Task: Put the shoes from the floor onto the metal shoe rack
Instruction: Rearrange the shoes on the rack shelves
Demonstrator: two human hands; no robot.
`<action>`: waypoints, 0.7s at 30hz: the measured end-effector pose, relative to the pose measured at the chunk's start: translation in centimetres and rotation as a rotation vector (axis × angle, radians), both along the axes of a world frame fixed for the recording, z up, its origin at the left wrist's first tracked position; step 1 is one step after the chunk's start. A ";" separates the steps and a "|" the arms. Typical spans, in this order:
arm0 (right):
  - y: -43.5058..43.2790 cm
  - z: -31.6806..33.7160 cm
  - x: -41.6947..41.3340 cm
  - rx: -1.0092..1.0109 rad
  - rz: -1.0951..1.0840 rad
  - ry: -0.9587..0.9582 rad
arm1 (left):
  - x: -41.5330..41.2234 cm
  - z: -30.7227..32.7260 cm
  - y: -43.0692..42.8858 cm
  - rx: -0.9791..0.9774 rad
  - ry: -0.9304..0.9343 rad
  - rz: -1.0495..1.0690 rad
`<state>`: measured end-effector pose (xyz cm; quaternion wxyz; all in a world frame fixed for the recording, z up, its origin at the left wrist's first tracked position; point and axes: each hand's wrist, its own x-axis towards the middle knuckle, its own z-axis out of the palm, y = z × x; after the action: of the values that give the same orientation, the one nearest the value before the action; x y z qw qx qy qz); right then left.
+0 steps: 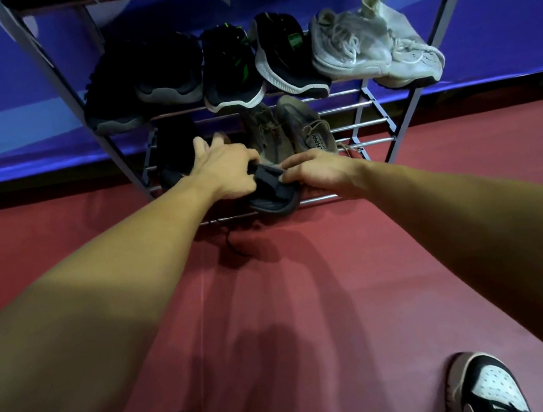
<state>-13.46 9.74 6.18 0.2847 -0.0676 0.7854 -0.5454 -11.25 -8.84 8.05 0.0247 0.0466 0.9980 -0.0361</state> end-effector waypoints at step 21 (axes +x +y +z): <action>-2.6 -1.2 0.9 0.076 0.109 -0.147 | -1.0 -1.0 -2.8 0.791 0.075 0.617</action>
<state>-12.52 7.17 5.01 0.3732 -0.0589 0.7776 -0.5026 -12.23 -11.66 7.03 -0.0214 -0.2463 0.9027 0.3521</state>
